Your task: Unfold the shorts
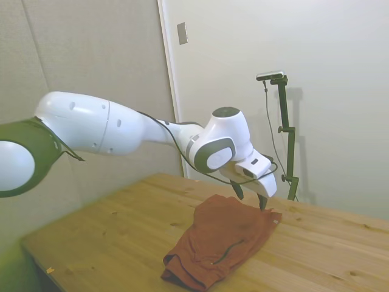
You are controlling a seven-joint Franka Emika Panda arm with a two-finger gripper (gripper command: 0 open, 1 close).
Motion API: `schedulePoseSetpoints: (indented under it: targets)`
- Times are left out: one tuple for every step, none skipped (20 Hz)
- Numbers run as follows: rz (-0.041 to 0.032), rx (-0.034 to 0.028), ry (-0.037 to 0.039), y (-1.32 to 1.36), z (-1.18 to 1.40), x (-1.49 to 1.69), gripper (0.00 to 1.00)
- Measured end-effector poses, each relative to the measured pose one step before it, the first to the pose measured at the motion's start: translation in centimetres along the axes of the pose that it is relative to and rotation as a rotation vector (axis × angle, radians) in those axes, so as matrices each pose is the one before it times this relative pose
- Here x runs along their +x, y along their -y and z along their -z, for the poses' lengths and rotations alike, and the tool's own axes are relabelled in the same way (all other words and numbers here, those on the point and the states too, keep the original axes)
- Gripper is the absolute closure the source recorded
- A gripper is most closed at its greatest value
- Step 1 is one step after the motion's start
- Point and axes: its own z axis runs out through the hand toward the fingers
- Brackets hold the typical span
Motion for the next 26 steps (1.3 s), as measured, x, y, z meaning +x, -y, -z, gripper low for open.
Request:
schedulePoseSetpoints:
  targets:
    - [-0.00439,-0.00107,-0.00193,0.286,-0.758,0.268,0.0]
    - [-0.00594,-0.00035,-0.00324,0.243,-0.59,0.283,0.0]
    - [-0.00514,0.0,-0.00313,0.232,-0.544,0.245,0.0]
    - [-0.00479,-0.00032,-0.00217,0.202,-0.548,0.209,0.0]
    - [-0.00598,-0.00119,-0.00052,0.188,-0.576,0.137,0.0]
    - [-0.0049,-0.00225,0.00252,0.21,-0.647,0.042,0.0]
    - [-0.00303,-0.00137,0.00227,0.236,-0.622,0.003,0.0]
    - [-0.00178,-0.00022,0.00102,0.225,-0.534,-0.001,0.0]
    - [-0.00097,-0.00158,0.0031,0.174,-0.479,-0.038,1.0]
    - [0.00016,-0.00125,0.00275,0.176,-0.291,-0.005,1.0]
    - [0.00102,-0.00196,0.00279,0.099,-0.25,-0.008,1.0]
    - [0.0004,-0.00168,0.00197,0.078,-0.177,0.003,1.0]
    - [-0.00022,-0.0029,0.00331,0.067,-0.172,0.003,1.0]
    - [-0.00177,-0.00402,0.0047,0.026,-0.214,-0.024,1.0]
    - [-0.002,-0.00332,0.00309,0.001,-0.266,-0.019,1.0]
    - [-0.00151,-0.00383,0.00329,0.01,-0.233,-0.019,1.0]
    - [-0.00216,-0.00622,0.00492,0.013,-0.256,-0.031,1.0]
    - [-0.00362,-0.00363,0.00334,0.008,-0.23,-0.013,1.0]
    - [-0.00105,-0.0006,0.00014,0.029,-0.093,0.025,1.0]
    - [-0.00069,-0.00097,0.00152,0.034,0.009,0.012,1.0]
    - [-0.00048,-0.00274,0.00405,0.025,0.022,-0.004,1.0]
    - [0.0004,-0.0015,0.0024,0.046,0.011,0.008,1.0]
    - [0.00037,-0.00085,0.00116,0.032,-0.011,0.011,1.0]
    - [0.00018,-0.00127,0.00124,0.002,-0.039,0.019,1.0]
    - [-0.00006,-0.0015,0.00156,-0.011,-0.033,0.03,1.0]
    - [-0.00012,-0.00162,0.00164,-0.014,-0.02,0.048,1.0]
